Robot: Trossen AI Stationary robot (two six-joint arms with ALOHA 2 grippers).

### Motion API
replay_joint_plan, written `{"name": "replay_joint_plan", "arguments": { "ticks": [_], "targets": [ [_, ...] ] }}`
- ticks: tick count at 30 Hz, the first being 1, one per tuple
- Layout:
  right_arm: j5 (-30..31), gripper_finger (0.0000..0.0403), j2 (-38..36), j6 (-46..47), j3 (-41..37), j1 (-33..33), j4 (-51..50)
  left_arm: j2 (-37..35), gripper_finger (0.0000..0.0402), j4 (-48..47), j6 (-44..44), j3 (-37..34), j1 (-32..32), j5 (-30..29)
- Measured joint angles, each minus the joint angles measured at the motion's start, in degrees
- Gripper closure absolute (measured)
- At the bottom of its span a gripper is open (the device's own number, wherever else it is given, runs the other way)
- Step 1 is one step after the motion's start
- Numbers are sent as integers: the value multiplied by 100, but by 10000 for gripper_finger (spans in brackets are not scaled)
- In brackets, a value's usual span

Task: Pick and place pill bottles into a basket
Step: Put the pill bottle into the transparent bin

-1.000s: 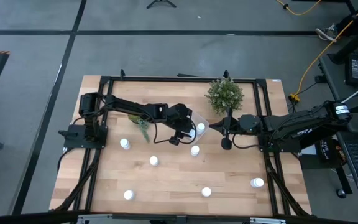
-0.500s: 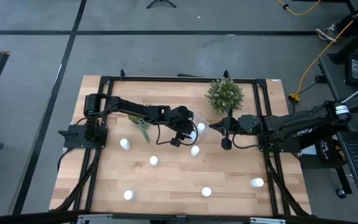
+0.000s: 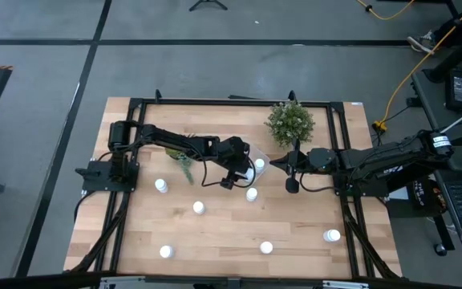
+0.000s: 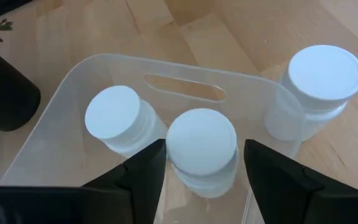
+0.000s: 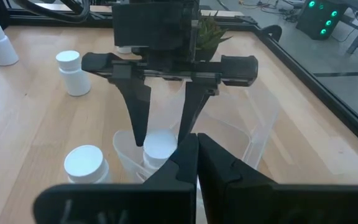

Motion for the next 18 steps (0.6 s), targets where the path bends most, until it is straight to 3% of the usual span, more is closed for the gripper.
{"name": "replay_joint_plan", "arguments": {
  "ticks": [18],
  "targets": [
    [-1, 394, 0, 4, 1, 1, 0, 0, 194, 477, 47, -1, 0, 11]
  ]
}}
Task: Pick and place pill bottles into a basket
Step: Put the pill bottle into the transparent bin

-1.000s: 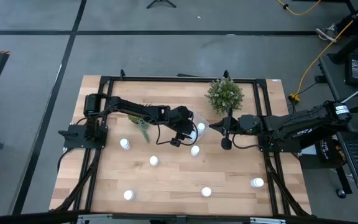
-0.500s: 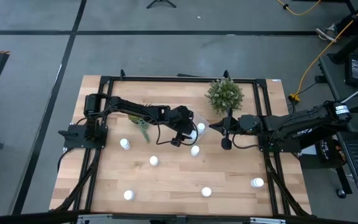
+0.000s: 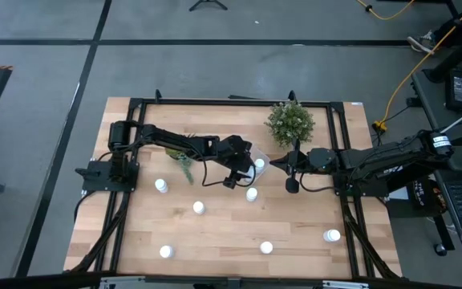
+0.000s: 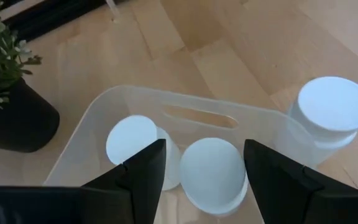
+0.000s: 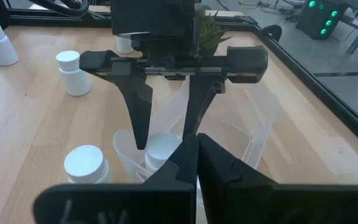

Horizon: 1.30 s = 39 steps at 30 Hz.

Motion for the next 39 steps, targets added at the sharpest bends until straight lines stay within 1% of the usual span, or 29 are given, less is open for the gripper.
{"name": "replay_joint_plan", "arguments": {
  "ticks": [11, 16, 21, 24, 29, 34, 39],
  "targets": [
    [0, 394, 0, -4, 0, 0, -2, -36, 198, 366, 153, 0, -129, 9],
    [1, 394, 2, -31, 0, -1, 14, -462, 208, -58, 347, -7, -212, -4],
    [1, 394, 2, -155, 0, -1, 26, -1174, 228, -666, 361, -4, -273, -6],
    [2, 394, 2, -154, 0, 0, 61, -1605, 246, -1106, 361, -6, -275, -59],
    [0, 394, 2, -177, 7, 0, 175, -2312, 288, -1694, 149, -4, -332, -882],
    [0, 394, 2, -340, 7, 0, 293, -2936, 343, -2633, -305, -4, -490, -947],
    [-46, 394, 2, -334, 7, 0, 302, -3452, 394, -3281, -581, -4, -648, -1155]
  ]
}}
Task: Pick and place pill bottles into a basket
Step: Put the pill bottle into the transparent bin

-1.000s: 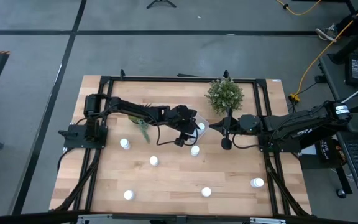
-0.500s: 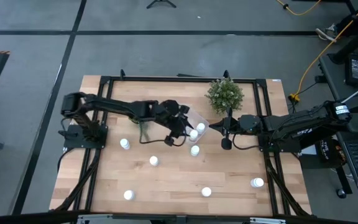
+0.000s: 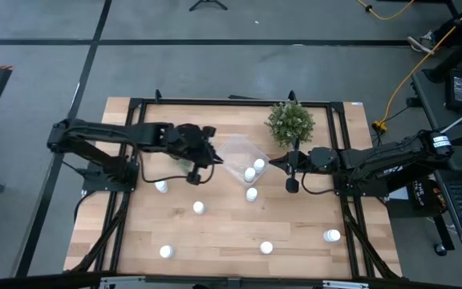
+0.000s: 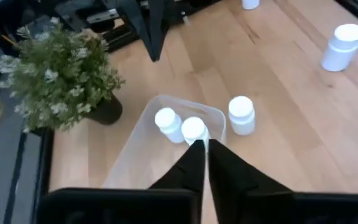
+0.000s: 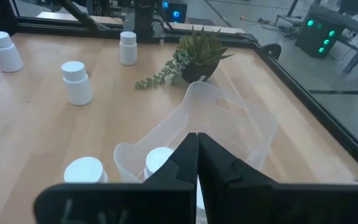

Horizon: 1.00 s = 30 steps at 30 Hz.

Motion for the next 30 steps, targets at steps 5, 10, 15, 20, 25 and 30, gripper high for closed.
{"name": "replay_joint_plan", "arguments": {
  "ticks": [5, 10, 15, 20, 25, 30],
  "targets": [
    [-325, 394, 0, -157, 0, 0, -17, -343, 394, -602, -702, 0, -154, -6],
    [-498, 394, 0, -284, 0, 0, -28, -409, 396, -952, -985, 4, -245, -15],
    [-497, 394, 0, -306, 0, 0, -26, -408, 399, -1137, -1181, -135, -468, -291],
    [-497, 394, 0, -270, 0, 0, -28, -543, 400, -776, -1310, -541, -859, -504],
    [-498, 394, -2, -122, -2, 0, -62, -854, 400, -398, -1658, -1232, -1284, -871],
    [-560, 394, -2, -118, -7, 0, -234, -1162, 400, 211, -2342, -1974, -1619, -896]
  ]
}}
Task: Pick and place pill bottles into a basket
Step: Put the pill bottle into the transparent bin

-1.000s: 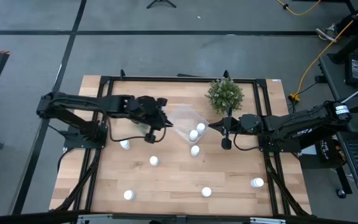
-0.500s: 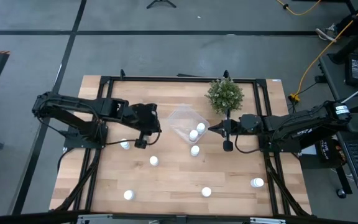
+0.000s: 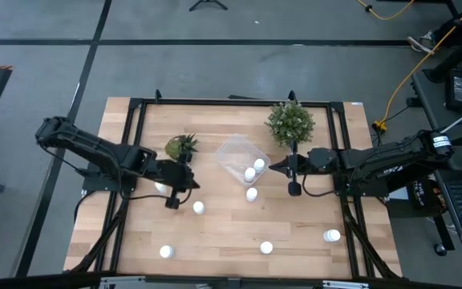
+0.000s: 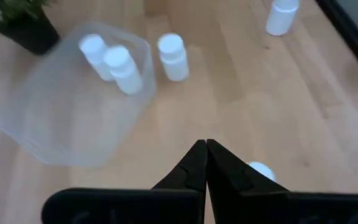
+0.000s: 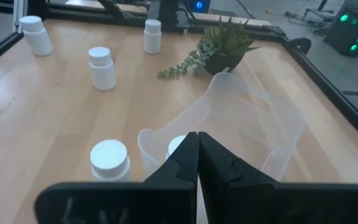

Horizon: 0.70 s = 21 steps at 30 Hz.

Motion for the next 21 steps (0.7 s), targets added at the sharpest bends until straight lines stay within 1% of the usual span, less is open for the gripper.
{"name": "replay_joint_plan", "arguments": {
  "ticks": [4, 7, 9, 13, 17, 21],
  "targets": [
    [-4, 394, 0, 2, 0, 0, -169, -38, 399, 34, -724, -288, -175, -1],
    [0, 394, 0, -17, 0, 0, -221, 18, 396, 47, -1025, -387, -248, 1],
    [0, 394, 0, -4, 0, 0, -221, 35, 393, 49, -1135, -434, -283, 26],
    [3, 394, 0, 12, 0, 0, -221, 66, 384, 55, -1056, -442, -294, 65],
    [4, 394, 0, 17, 0, 0, -221, 66, 360, 228, -1118, -442, -296, 90],
    [6, 394, 0, 22, 0, 0, -221, 66, 319, 373, -989, -442, -339, 126]
  ]
}}
